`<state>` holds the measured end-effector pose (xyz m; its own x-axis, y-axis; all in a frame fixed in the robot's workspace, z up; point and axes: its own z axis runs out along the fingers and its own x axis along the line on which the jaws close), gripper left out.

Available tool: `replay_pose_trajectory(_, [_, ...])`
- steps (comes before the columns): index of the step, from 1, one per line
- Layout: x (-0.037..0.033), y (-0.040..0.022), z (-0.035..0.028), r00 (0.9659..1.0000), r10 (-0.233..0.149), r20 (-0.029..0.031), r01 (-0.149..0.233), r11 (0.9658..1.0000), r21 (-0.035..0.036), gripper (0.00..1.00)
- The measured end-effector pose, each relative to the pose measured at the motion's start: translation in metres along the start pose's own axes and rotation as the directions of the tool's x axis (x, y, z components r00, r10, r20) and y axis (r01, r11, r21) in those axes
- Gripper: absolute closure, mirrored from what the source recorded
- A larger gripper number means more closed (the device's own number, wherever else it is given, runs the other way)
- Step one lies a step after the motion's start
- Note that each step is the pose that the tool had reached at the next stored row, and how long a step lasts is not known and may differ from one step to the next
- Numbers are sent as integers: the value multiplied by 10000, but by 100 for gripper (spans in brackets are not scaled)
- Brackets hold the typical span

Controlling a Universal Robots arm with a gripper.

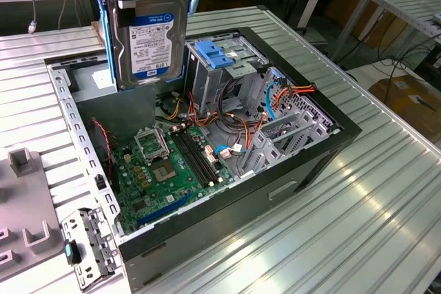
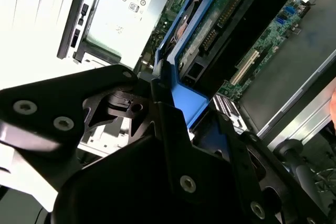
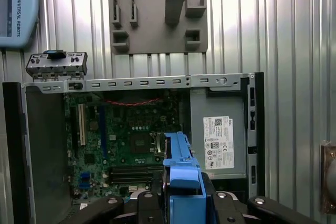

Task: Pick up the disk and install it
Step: 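Insert the disk into the insertion slot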

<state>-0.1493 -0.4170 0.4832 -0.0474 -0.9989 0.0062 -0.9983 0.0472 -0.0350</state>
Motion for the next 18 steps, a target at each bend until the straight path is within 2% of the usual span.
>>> replay_pose_trajectory(3, [52, -6, 1, 10000, 16, 0, -16, 10000, 0, 63])
replay_pose_trajectory(10, [125, -13, 1, 10000, 31, -1, -31, 10000, 0, 63])
replay_pose_trajectory(14, [211, -25, 2, 10000, 47, -2, -47, 10000, -1, 63])
replay_pose_trajectory(18, [233, -28, 3, 10000, 52, -1, -52, 10000, 0, 63])
